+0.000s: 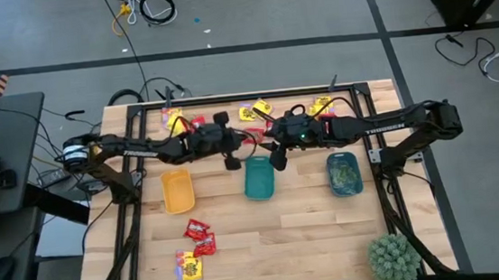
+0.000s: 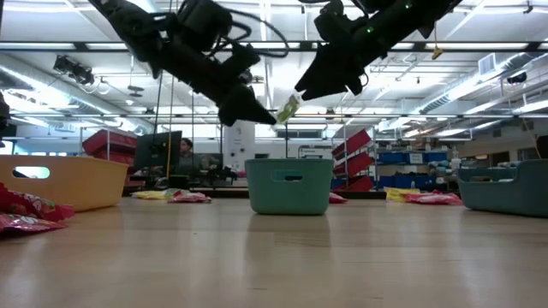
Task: Sort candy
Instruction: Put the green transparent candy into the blue bin
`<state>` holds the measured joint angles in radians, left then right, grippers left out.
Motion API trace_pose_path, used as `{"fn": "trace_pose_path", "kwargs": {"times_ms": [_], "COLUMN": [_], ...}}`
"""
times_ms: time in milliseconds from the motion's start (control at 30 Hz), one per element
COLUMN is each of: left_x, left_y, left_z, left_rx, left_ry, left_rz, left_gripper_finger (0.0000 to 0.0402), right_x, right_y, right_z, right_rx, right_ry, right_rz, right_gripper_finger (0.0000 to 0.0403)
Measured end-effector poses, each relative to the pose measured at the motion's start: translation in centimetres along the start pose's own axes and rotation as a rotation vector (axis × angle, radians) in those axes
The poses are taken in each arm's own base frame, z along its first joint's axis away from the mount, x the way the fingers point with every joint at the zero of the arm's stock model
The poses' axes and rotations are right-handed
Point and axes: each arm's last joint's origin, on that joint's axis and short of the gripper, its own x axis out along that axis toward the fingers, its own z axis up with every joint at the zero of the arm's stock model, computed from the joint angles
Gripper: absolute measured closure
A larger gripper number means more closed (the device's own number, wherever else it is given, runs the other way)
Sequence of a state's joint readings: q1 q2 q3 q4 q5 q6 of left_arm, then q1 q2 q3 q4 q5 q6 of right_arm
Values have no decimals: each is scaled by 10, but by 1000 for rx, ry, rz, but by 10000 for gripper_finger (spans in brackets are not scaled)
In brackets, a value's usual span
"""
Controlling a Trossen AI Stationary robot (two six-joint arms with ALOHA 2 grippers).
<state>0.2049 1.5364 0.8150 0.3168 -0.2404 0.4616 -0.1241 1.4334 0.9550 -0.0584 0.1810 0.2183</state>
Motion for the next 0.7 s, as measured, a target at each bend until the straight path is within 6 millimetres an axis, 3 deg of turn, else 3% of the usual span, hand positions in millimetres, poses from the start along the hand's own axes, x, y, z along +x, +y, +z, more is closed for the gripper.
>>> {"fn": "trace_pose_path", "kwargs": {"times_ms": [233,367,500,700], "left_x": [-4,-5,-6,-7], "left_y": [-12,-14,-15,-17], "left_z": [11,14,16,17], "left_rx": [42,39,37,39], "left_ry": [-53,-72,-85,-85], "left_rz": [12,14,13,25], "left_gripper_finger": [401,401,401,395], "right_x": [-3,-3,-3,-2], "right_y": [0,0,0,1], "right_z": [3,4,4,4], "right_rx": [3,2,-6,-53], "right_ry": [-23,-27,-28,-29], "right_rz": [6,6,6,6], "right_gripper_finger": [222,234,278,387]}}
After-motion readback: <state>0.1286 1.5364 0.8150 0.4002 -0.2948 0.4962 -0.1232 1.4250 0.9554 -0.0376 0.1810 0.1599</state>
